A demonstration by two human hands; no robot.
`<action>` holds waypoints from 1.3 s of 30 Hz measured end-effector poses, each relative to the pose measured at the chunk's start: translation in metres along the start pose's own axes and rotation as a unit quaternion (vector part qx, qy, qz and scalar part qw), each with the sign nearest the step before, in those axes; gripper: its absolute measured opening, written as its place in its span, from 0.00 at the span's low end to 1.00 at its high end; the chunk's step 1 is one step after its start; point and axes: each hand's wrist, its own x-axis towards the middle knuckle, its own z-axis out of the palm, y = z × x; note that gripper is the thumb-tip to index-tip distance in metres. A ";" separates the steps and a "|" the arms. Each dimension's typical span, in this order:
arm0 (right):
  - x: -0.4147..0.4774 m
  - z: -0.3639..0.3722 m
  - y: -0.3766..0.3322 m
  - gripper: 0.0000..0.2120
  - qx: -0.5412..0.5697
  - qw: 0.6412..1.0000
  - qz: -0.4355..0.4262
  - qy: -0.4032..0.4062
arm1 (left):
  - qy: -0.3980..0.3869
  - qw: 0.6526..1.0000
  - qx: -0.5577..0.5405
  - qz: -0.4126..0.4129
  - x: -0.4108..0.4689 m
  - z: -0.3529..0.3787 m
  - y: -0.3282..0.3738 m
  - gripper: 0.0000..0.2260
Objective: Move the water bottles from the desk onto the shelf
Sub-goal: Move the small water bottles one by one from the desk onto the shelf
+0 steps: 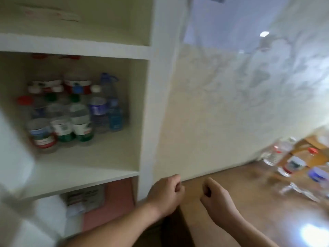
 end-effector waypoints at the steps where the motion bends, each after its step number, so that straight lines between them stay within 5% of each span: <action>1: -0.002 -0.015 0.022 0.16 0.001 1.000 0.009 0.019 | -0.008 1.000 0.005 0.005 0.011 0.019 0.009 0.15; 19: 0.020 -0.244 0.456 0.09 0.070 0.963 0.227 0.125 | -0.144 0.986 0.064 0.056 0.216 0.392 0.269 0.18; 23: 0.054 -0.285 0.529 0.17 0.080 0.952 0.258 0.144 | -0.205 0.971 0.092 0.080 0.252 0.452 0.312 0.06; 28: 0.111 -0.322 0.575 0.48 0.125 0.933 0.274 0.196 | -0.217 0.967 0.102 0.092 0.285 0.503 0.349 0.08; 31: 0.144 -0.337 0.580 0.58 0.152 0.932 0.253 0.212 | -0.213 0.968 0.103 0.081 0.293 0.519 0.357 0.09; 39: 0.171 -0.348 0.570 0.37 0.168 0.946 0.180 0.212 | -0.223 0.970 0.090 0.037 0.286 0.520 0.335 0.06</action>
